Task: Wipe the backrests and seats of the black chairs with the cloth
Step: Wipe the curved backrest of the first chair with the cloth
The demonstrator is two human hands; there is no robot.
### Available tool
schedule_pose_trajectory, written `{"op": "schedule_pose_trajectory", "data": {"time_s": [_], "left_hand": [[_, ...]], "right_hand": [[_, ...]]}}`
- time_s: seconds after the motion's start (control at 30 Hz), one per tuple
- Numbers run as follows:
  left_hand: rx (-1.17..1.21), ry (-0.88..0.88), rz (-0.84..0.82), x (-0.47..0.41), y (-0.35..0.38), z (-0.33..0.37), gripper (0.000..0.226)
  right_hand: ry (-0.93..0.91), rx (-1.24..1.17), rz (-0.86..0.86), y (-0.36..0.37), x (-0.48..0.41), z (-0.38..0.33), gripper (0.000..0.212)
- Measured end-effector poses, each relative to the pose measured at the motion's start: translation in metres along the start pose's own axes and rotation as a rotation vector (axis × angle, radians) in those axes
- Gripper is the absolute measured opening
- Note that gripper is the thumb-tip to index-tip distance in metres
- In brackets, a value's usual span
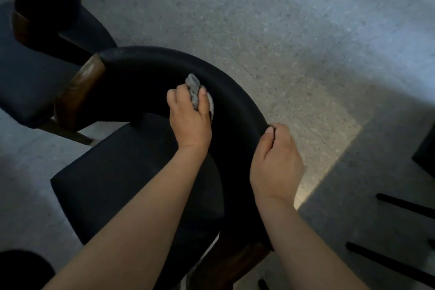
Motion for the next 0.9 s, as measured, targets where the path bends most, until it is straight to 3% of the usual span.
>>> {"op": "schedule_pose_trajectory", "data": {"time_s": [0.23,0.43,0.73,0.9], "left_hand": [[-0.035,0.050,-0.103,0.000,0.001,-0.028,0.035],[-0.030,-0.156,-0.250,0.014,0.009,-0.076,0.027],[-0.052,-0.214,-0.423,0.009,0.008,-0.089,0.013],[-0.271,-0.342,-0.527,0.015,0.008,-0.104,0.030]], "right_hand": [[0.001,0.042,0.007,0.001,-0.001,0.001,0.023],[-0.016,0.028,-0.001,0.002,-0.002,0.002,0.025],[-0.018,0.015,-0.015,0.001,-0.002,0.000,0.030],[0.005,-0.007,-0.034,0.001,-0.001,0.002,0.027]]}}
Point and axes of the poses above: each hand's wrist, its own x-axis away from the middle knuckle, its own y-axis out of the palm, z = x × y, the point moved 6 cm from there along -x, towards the middle knuckle, and after that the axes turned 2 degrees about x, right-handed, at the moved point
